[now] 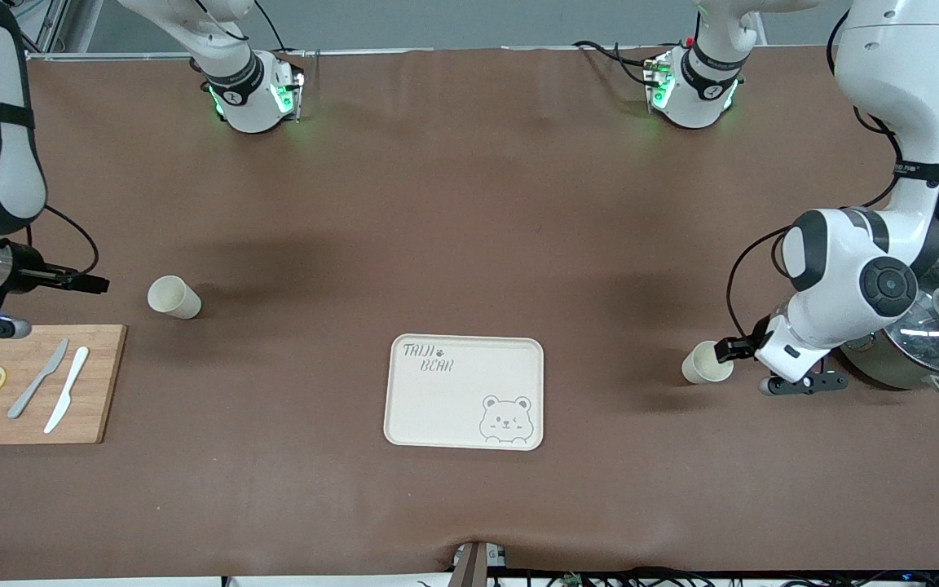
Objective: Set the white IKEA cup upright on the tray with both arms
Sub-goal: 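Grasp the cup with the left gripper while the right gripper reaches the other cup, then carry the cup to the tray while the right gripper grasps the other cup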
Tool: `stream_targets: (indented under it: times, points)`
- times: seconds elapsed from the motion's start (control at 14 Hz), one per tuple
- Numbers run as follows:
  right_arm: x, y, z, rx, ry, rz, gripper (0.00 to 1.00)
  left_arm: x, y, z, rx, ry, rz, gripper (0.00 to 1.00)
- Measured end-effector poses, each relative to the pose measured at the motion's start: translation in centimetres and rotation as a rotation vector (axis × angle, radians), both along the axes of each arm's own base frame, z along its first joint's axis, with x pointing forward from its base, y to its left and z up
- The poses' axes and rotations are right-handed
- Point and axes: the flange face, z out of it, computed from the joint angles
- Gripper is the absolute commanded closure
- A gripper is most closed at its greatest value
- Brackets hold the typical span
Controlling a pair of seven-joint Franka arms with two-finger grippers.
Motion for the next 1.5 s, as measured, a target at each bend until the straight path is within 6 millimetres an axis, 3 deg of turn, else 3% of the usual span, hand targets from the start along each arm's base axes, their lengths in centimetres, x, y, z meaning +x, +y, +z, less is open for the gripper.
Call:
stream_targets:
  times: [0.14, 0.43, 0.5, 0.64, 0.71, 0.79, 0.86, 1.07, 1.36, 1.5]
  points:
    - [-1.0, -0.3, -3.0, 0.003, -0.01, 0.007, 0.0, 0.0, 0.6, -0.7, 0.0, 0.009, 0.009, 0.36]
    - [-2.3, 0.2, -6.6, 0.004, -0.037, 0.014, 0.0, 0.0, 1.0, -2.2, 0.0, 0.023, 0.015, 0.41]
    - [-2.6, 0.3, -7.6, 0.003, -0.044, 0.015, 0.02, -0.1, 0.9, -2.5, 0.0, 0.028, 0.014, 0.44]
    - [-3.0, 0.4, -9.5, 0.004, -0.038, 0.016, 0.19, -0.2, 0.9, -3.4, 0.0, 0.04, 0.015, 0.52]
    - [-3.0, 0.4, -10.1, 0.004, -0.035, 0.016, 0.24, -0.2, 0.8, -3.8, -0.002, 0.045, 0.017, 0.64]
    - [-3.0, 0.4, -10.7, 0.005, -0.028, 0.016, 0.27, -0.2, 0.7, -4.2, -0.006, 0.049, 0.018, 0.85]
    - [-3.0, 0.4, -11.2, 0.006, -0.021, 0.016, 0.27, -0.3, 0.4, -4.4, -0.01, 0.05, 0.017, 1.0]
    - [-3.2, 0.4, -12.3, 0.016, -0.003, 0.008, 0.28, -0.2, -0.7, -4.7, -0.014, 0.039, 0.005, 1.0]
    - [-3.6, 0.8, -13.3, 0.06, 0.004, -0.03, 0.4, 0.4, -1.9, -3.9, -0.016, 0.014, -0.01, 1.0]
    - [-3.7, 0.4, -13.6, 0.068, -0.006, 0.004, 0.52, 1.1, -2.8, -2.7, -0.019, -0.013, -0.023, 1.0]
